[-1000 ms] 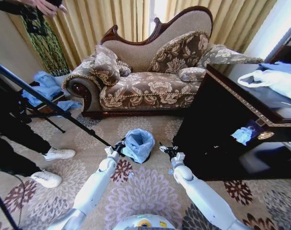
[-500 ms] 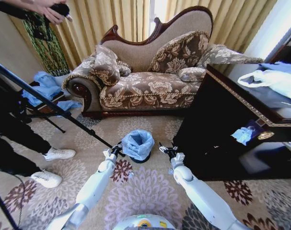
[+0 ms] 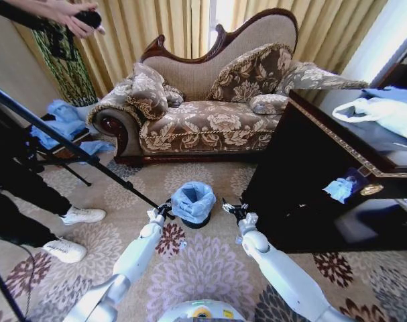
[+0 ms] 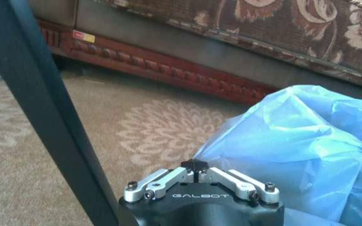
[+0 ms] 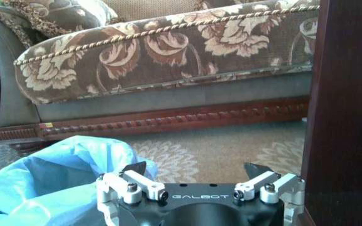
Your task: Place a garbage bag over the trash bin.
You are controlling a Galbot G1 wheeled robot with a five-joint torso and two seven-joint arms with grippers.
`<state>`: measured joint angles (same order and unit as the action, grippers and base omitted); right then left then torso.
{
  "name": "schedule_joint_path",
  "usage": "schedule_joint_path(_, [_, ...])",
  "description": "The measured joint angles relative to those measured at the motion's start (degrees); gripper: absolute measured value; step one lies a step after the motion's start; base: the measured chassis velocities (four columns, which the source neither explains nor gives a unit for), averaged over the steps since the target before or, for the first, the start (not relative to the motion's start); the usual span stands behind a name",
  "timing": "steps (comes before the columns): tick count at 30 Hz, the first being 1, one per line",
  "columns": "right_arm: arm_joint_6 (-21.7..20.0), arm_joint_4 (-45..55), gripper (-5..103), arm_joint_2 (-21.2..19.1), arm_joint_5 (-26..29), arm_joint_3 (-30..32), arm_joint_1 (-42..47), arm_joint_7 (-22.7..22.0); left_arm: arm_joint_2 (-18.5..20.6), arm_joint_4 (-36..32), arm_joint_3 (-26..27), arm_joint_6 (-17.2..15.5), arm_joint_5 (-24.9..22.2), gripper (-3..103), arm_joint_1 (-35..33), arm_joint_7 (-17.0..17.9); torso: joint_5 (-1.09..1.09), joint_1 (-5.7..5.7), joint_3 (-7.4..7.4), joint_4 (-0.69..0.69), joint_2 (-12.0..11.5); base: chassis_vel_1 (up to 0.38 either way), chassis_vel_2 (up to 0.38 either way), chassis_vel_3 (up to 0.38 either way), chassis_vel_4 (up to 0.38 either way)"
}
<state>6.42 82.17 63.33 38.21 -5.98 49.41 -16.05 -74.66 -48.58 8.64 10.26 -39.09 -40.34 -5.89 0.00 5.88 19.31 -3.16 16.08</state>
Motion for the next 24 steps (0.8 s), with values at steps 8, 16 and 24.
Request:
schedule_joint_path(8, [-0.96,4.89,100,-0.22,0.27,0.69,3.12,-2.11,1.06,-9.73,1.91,-1.09,1.72,23,-6.83,0.62,0.00,0.00,0.00,0.01,0.00,0.000,0.000,0.000,0.000])
schedule_joint_path(16, [-1.24,9.68,100,0.58,1.04,1.97,8.13,-5.01,1.81,-18.69,2.92,-2.15,4.17,49,-12.67,2.34,0.00,-0.01,-0.01,0.00,0.00,0.000,0.000,0.000,0.000])
schedule_joint_path(24, [-1.39,13.46,100,1.73,2.67,3.55,10.23,-7.91,2.33,-28.92,3.48,-8.64,9.32,82,-18.03,7.21,0.00,-0.01,-0.01,0.02,0.00,0.000,0.000,0.000,0.000])
